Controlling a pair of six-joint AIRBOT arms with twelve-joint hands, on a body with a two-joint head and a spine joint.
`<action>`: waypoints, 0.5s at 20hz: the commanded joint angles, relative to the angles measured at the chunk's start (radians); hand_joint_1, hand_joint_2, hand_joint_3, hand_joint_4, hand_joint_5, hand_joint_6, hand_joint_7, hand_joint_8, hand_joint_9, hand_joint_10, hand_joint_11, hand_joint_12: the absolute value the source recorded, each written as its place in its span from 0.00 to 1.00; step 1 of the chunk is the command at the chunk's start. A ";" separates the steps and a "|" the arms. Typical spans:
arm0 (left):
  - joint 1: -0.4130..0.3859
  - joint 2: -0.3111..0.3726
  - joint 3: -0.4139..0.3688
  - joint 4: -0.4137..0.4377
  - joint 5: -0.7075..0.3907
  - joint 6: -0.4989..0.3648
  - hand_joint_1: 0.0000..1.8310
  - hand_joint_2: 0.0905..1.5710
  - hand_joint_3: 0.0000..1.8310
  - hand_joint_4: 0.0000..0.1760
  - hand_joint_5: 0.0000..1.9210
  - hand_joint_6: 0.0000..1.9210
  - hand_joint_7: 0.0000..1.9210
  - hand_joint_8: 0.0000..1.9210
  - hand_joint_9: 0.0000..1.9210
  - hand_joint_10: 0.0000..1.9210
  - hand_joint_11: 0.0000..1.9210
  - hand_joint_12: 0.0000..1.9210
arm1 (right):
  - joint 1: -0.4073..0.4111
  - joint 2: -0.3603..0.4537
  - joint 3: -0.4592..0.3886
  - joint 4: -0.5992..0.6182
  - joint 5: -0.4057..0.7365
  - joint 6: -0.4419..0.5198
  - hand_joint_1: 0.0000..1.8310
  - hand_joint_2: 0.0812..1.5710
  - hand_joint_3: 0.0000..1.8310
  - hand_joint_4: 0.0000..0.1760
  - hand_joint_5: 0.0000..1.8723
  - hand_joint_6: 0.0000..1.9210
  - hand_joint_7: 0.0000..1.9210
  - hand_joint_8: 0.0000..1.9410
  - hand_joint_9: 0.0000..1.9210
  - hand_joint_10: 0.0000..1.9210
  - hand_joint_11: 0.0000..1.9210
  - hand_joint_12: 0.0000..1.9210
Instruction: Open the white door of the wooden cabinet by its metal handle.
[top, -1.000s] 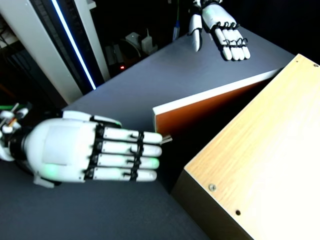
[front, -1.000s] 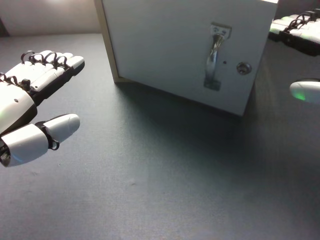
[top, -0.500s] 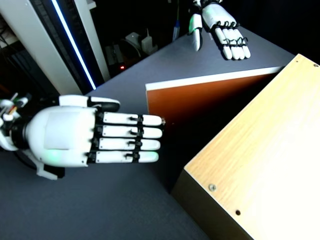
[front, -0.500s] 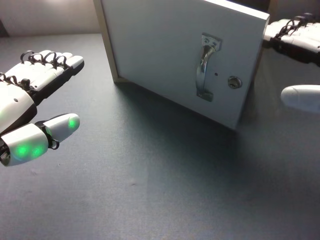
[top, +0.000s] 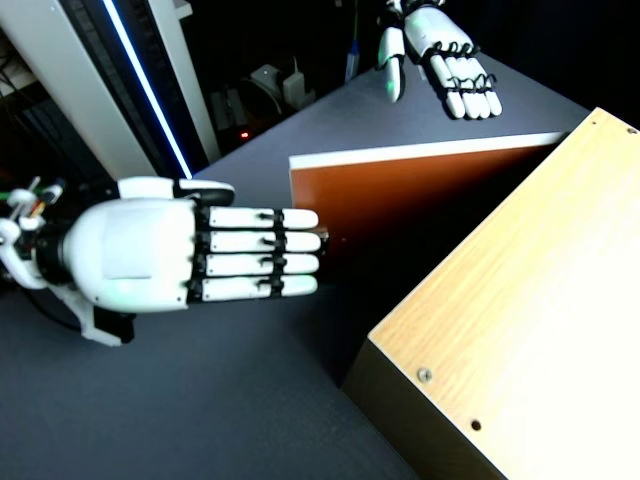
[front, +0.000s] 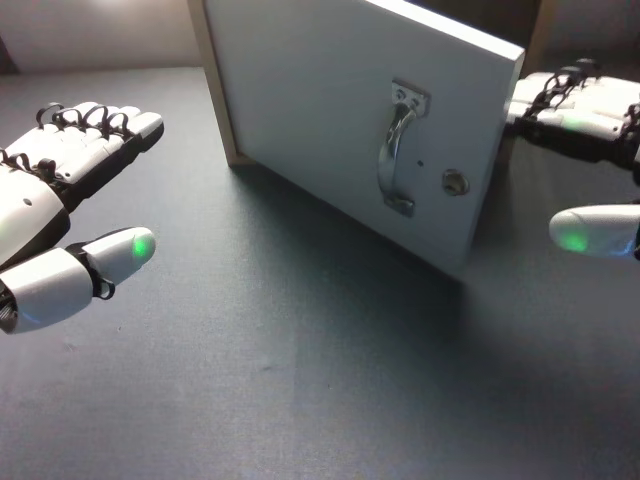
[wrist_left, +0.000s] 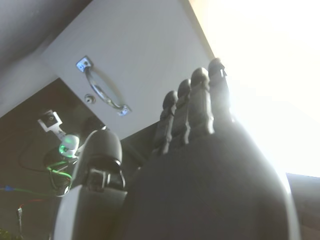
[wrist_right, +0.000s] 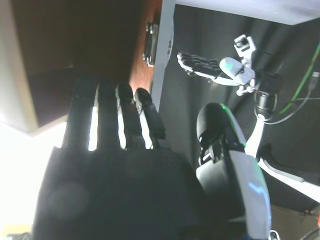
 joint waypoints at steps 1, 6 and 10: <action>-0.006 0.004 -0.001 -0.008 -0.127 -0.004 0.00 0.95 0.00 0.00 0.00 0.00 0.00 0.00 0.00 0.00 0.00 0.00 | 0.008 0.001 -0.003 0.032 0.118 0.010 0.00 0.91 0.01 0.00 0.00 0.00 0.00 0.00 0.00 0.00 0.00 0.00; 0.010 0.008 -0.003 -0.022 -0.131 -0.005 0.00 0.96 0.01 0.00 0.00 0.00 0.00 0.00 0.00 0.00 0.00 0.00 | 0.023 -0.025 -0.003 -0.014 0.119 0.031 0.09 0.90 0.00 0.00 0.03 0.00 0.01 0.00 0.00 0.00 0.00 0.00; 0.029 0.015 -0.005 -0.044 -0.142 -0.004 0.00 0.97 0.01 0.00 0.00 0.00 0.00 0.00 0.00 0.00 0.00 0.00 | 0.042 -0.049 -0.003 -0.050 0.119 0.040 0.15 0.89 0.00 0.00 0.05 0.00 0.04 0.01 0.00 0.00 0.00 0.00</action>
